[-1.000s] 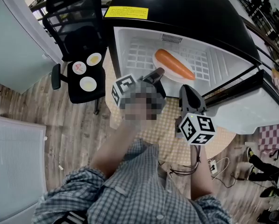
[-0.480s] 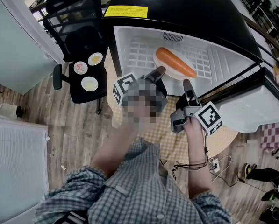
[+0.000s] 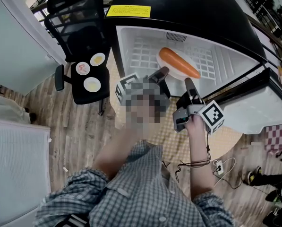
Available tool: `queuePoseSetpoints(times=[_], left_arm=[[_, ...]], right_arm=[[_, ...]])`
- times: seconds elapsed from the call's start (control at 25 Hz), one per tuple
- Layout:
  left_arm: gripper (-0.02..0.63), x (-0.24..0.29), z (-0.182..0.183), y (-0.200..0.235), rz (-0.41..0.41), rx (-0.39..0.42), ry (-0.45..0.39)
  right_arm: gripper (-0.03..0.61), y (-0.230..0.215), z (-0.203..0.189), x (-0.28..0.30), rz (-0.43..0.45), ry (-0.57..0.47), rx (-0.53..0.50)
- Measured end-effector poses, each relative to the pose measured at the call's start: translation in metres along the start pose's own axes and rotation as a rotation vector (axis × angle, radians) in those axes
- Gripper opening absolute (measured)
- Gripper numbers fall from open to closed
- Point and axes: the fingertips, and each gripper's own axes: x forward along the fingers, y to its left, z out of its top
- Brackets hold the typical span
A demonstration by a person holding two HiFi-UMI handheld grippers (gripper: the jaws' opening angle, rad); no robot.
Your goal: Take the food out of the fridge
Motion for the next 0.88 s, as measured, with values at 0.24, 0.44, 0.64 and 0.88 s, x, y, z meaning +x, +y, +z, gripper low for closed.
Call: queuePoseSetpoints(times=[0.24, 0.44, 0.64, 0.88], left_arm=[[0.032, 0.0002, -0.0004, -0.0003, 0.003, 0.034, 0.009], [0.029, -0.0001, -0.0004, -0.0009, -0.003, 0.056, 0.008], [0.028, -0.0026, -0.0047, -0.0014, -0.004, 0.063, 0.011], [0.028, -0.0031, -0.0050, -0.0014, -0.001, 0.065, 0.014]], right_arm=[[0.057, 0.0015, 0.0016, 0.0065, 0.035, -0.013, 0.048], [0.052, 0.0025, 0.0019, 0.0067, 0.030, -0.005, 0.030], [0.052, 0.0029, 0.0019, 0.0020, 0.029, -0.001, 0.024], [0.052, 0.0037, 0.0022, 0.0020, 0.022, 0.010, 0.012]])
